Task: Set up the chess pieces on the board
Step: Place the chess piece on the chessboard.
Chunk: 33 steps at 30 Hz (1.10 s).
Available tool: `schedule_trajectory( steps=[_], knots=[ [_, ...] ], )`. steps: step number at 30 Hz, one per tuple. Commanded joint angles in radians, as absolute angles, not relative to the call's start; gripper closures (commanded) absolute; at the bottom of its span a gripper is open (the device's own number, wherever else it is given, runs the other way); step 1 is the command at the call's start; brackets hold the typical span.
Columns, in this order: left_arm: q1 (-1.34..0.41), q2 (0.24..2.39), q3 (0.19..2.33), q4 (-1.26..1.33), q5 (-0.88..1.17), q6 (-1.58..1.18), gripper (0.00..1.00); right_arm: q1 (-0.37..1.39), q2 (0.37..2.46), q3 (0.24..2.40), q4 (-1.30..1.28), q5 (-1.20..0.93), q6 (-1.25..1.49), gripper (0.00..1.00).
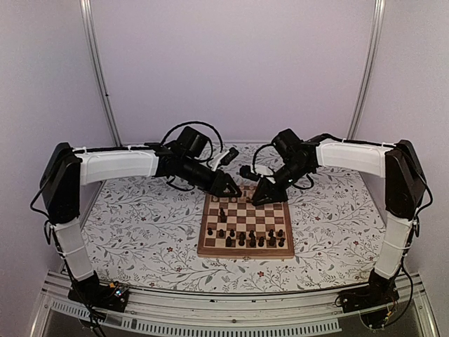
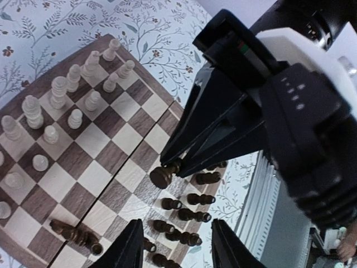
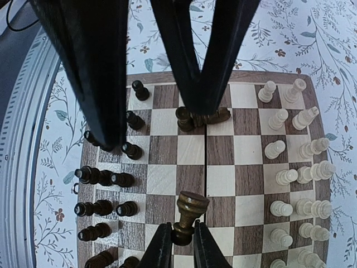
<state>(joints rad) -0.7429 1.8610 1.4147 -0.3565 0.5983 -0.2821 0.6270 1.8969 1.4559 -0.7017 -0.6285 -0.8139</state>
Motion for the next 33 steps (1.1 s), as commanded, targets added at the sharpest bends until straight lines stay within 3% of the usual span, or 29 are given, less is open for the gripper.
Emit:
schedule_trajectory(
  steps=[1,11,23,25,29,33],
  knots=[
    [-0.739,1.891,1.367,-0.166,0.763,-0.394,0.55,0.623,1.860,1.496,-0.734,-0.699,-0.793,0.86],
    [-0.749,1.958,1.364,-0.076,0.819,-0.446,0.57,0.624,1.854,1.508,-0.760,-0.746,-0.806,0.86],
    [-0.747,2.005,1.379,-0.039,0.867,-0.463,0.77,0.624,1.848,1.508,-0.769,-0.752,-0.811,0.85],
    [-0.747,2.010,1.380,-0.028,0.872,-0.470,0.77,0.624,1.850,1.508,-0.769,-0.753,-0.811,0.85],
    [-0.747,2.017,1.382,-0.022,0.864,-0.474,0.67,0.624,1.850,1.509,-0.769,-0.759,-0.812,0.85],
    [-0.746,2.021,1.382,-0.022,0.856,-0.473,0.67,0.624,1.852,1.509,-0.770,-0.759,-0.813,0.86]
  ],
)
